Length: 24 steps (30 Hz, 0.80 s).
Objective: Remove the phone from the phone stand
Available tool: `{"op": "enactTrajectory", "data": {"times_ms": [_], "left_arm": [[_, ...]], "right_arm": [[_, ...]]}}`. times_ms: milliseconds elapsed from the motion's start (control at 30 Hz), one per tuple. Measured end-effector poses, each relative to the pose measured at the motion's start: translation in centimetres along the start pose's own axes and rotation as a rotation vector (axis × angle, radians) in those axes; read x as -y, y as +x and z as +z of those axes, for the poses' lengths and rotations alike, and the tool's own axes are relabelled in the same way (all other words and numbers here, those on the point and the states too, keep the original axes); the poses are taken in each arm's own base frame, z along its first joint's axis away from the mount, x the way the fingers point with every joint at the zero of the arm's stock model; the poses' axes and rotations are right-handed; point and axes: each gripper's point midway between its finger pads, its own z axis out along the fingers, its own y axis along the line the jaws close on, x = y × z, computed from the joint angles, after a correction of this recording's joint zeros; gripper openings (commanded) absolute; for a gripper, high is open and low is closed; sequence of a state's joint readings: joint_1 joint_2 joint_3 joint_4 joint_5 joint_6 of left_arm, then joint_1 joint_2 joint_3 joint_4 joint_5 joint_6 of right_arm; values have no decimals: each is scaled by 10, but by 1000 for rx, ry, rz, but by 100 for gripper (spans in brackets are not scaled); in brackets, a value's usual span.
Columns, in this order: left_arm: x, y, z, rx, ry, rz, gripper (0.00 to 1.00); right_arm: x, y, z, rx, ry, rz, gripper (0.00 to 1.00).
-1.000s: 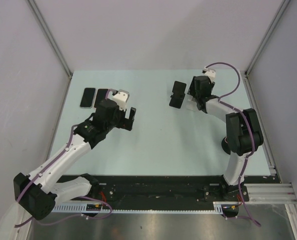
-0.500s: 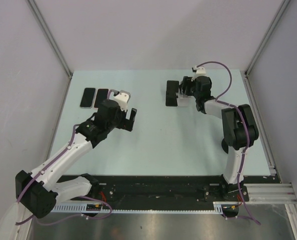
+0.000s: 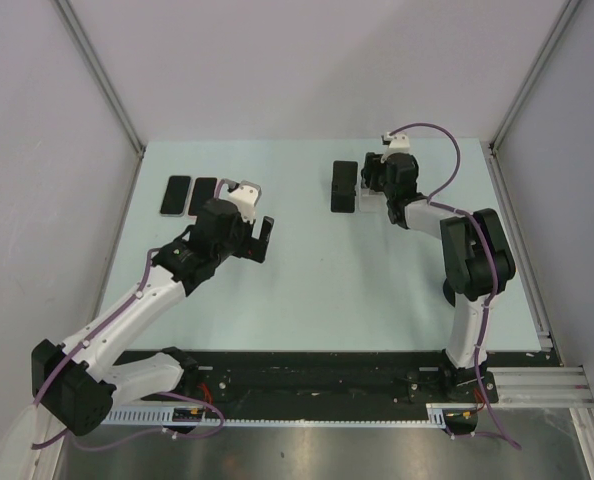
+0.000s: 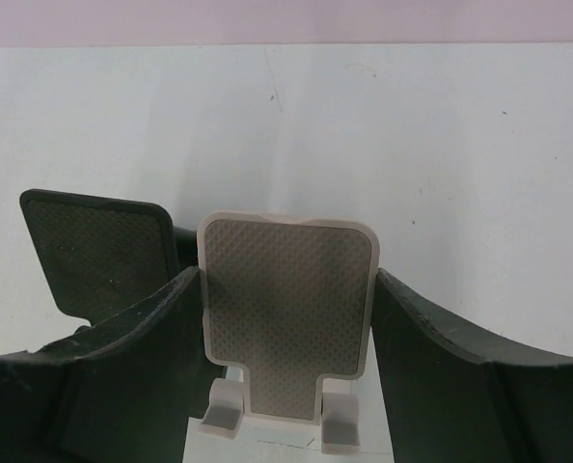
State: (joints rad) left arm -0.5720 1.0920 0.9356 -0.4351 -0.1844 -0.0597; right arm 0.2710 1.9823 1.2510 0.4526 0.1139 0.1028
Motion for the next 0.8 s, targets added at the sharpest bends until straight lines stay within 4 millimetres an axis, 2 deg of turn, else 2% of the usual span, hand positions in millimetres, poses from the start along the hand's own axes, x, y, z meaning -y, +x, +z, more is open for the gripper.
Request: {"op": "enactTrajectory", "data": {"times_ms": [400, 600, 700, 733, 800], "left_arm": [[0, 1, 0, -2, 1, 0, 100], [0, 1, 0, -2, 1, 0, 100], [0, 1, 0, -2, 2, 0, 100], [0, 1, 0, -2, 2, 0, 100], [0, 1, 0, -2, 2, 0, 100]], "right_arm": [[0, 2, -1, -2, 38, 22, 32], [0, 2, -1, -1, 59, 45, 37], [1, 3, -1, -3, 70, 54, 51], [1, 3, -1, -4, 71, 56, 59], [1, 3, -1, -5, 70, 56, 66]]}}
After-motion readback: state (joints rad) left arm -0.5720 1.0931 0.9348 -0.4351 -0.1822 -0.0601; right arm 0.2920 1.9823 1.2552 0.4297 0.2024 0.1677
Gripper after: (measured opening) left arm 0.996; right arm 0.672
